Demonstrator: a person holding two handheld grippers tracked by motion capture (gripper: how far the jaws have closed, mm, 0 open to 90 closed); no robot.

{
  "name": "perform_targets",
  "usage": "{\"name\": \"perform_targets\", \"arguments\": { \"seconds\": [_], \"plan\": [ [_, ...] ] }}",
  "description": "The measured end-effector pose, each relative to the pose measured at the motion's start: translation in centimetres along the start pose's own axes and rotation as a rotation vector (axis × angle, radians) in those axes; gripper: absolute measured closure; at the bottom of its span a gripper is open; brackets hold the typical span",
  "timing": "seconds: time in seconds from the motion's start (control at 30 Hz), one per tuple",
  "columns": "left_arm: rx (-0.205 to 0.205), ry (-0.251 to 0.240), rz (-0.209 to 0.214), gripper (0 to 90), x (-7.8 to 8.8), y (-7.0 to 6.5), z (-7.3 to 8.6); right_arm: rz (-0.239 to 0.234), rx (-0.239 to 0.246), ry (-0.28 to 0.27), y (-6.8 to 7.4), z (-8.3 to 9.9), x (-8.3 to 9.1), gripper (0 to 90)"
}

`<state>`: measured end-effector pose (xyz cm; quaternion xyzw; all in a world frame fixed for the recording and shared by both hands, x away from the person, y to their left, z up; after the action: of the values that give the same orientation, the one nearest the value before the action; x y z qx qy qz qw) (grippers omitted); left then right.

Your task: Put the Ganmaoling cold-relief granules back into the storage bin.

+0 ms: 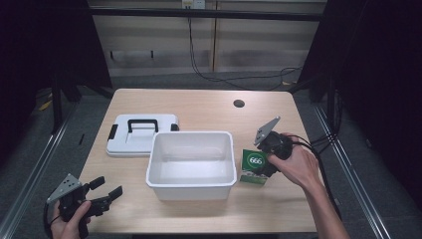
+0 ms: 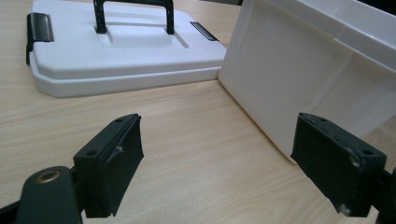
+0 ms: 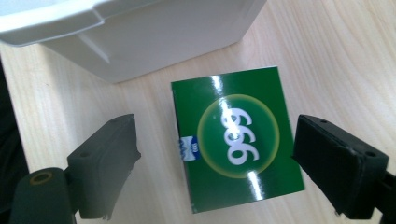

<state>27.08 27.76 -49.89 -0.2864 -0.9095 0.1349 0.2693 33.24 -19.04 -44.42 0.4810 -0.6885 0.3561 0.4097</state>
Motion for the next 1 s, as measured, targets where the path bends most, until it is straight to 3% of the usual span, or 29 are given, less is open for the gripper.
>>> {"name": "perform_targets", "arguments": {
  "seconds": [0.17, 0.23, 0.37, 0.43, 0.47, 0.8, 1.0],
  "plan": [
    [-0.006, 0.007, 0.0, 15.9, 0.0, 0.0, 0.0, -0.027, 0.026, 0.038, -0.2, -0.5, -0.2, 12.9],
    [-0.001, 0.003, 0.001, 16.0, 0.0, -0.1, 0.0, -0.028, 0.07, 0.095, -0.8, -0.4, -0.8, 9.2],
    [-0.006, 0.007, 0.0, 15.9, 0.0, 0.0, 0.0, -0.066, 0.102, 0.17, -0.7, -0.2, -1.3, 8.5],
    [-0.007, 0.007, 0.0, 15.9, 0.0, 0.0, 0.0, -0.069, 0.104, 0.165, -0.8, -0.3, -1.5, 8.5],
    [-0.006, 0.007, 0.0, 16.0, 0.0, 0.0, 0.0, -0.093, 0.109, 0.169, -0.8, -0.3, -1.8, 8.5],
    [-0.009, 0.002, 0.0, 15.9, 0.1, 0.1, 0.0, -0.106, 0.127, 0.251, -1.5, 0.0, -2.7, 8.5],
    [-0.006, 0.002, 0.003, 16.0, 0.1, 0.0, 0.0, -0.12, 0.142, 0.27, -1.6, -0.2, -3.4, 8.6]
  ]
}}
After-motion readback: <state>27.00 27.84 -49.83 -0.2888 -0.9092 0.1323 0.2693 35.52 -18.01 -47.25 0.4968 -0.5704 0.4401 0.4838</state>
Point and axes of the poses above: each handheld gripper's, and its own axes: x roughly backward along the jaws, z roughly out of its underside, y roughly to its left, the point moved 7 cm from there along -x, roughly forward along the jaws, and after that the axes turned 9 degrees about x, right-handed, at the moved point
